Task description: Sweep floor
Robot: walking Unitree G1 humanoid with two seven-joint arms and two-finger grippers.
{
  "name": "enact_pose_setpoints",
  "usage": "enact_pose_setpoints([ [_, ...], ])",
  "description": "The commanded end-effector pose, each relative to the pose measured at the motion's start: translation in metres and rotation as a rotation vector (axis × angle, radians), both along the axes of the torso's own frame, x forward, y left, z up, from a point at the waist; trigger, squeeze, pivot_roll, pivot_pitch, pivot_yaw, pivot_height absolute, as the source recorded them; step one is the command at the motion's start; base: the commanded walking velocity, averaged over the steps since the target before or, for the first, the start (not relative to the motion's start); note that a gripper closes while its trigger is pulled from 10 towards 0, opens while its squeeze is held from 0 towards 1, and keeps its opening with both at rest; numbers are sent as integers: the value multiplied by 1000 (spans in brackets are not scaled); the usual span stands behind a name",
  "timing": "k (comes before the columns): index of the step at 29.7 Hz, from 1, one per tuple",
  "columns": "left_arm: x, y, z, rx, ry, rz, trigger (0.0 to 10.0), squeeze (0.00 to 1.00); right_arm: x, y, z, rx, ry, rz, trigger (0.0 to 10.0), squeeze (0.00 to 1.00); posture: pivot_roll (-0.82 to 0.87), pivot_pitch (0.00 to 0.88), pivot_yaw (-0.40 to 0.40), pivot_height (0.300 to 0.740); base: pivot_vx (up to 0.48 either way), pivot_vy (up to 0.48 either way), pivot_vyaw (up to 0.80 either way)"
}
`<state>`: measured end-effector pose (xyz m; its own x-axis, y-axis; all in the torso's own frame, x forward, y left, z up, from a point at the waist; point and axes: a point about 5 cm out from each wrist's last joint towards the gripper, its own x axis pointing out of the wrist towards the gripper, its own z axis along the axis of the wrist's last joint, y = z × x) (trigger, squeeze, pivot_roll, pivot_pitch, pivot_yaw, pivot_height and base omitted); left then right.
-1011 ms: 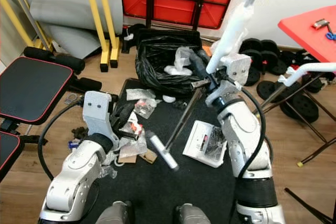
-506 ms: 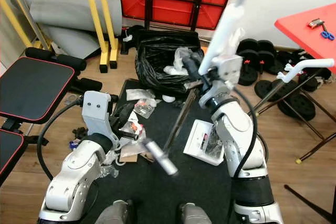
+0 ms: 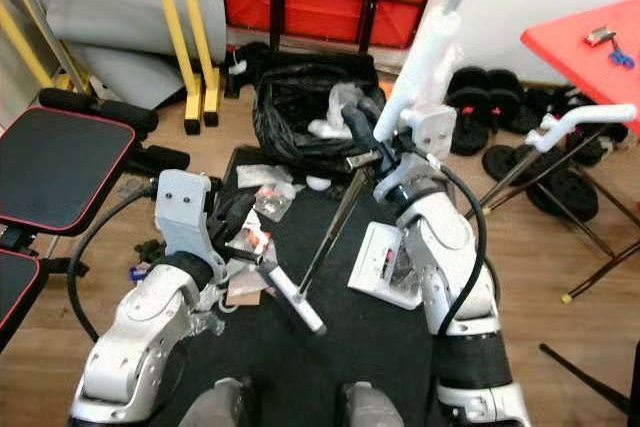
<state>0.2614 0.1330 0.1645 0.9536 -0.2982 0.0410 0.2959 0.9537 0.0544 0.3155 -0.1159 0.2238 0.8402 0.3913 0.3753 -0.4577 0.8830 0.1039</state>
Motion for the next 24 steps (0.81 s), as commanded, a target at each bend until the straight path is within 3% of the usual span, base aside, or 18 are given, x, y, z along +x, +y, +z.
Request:
enact_pose_setpoints([
  [1,-2,-6,0,15,10,-35,10000,0,0,-5,6,30,-43,-26,10000,0,-122,294,-185,740,0,0,0],
  [5,-14,7,3,30,34,-7,10000,0,16,-7,19,69,-70,-92,10000,0,-126,380,-178,740,0,0,0],
  [9,-26,13,3,20,75,-1,10000,0,22,-14,27,95,-87,-138,10000,0,-120,403,-178,740,0,0,0],
  [10,-26,13,3,20,75,-1,10000,0,22,-14,27,95,-87,-138,10000,0,-120,403,-178,740,0,0,0],
  [12,-42,12,2,0,130,-51,10000,0,30,-21,37,114,-116,-158,10000,0,-98,455,-175,740,0,0,0],
  [19,-55,2,7,10,164,-127,10000,0,39,-25,50,139,-161,-148,10000,0,-91,499,-174,740,0,0,0],
  [21,-67,-3,11,11,187,-179,10000,0,45,-27,58,170,-195,-125,10000,0,-68,536,-175,740,0,0,0],
  [24,-74,-2,13,8,191,-186,10000,0,46,-26,62,209,-215,-89,10000,0,-58,548,-175,740,0,0,0],
])
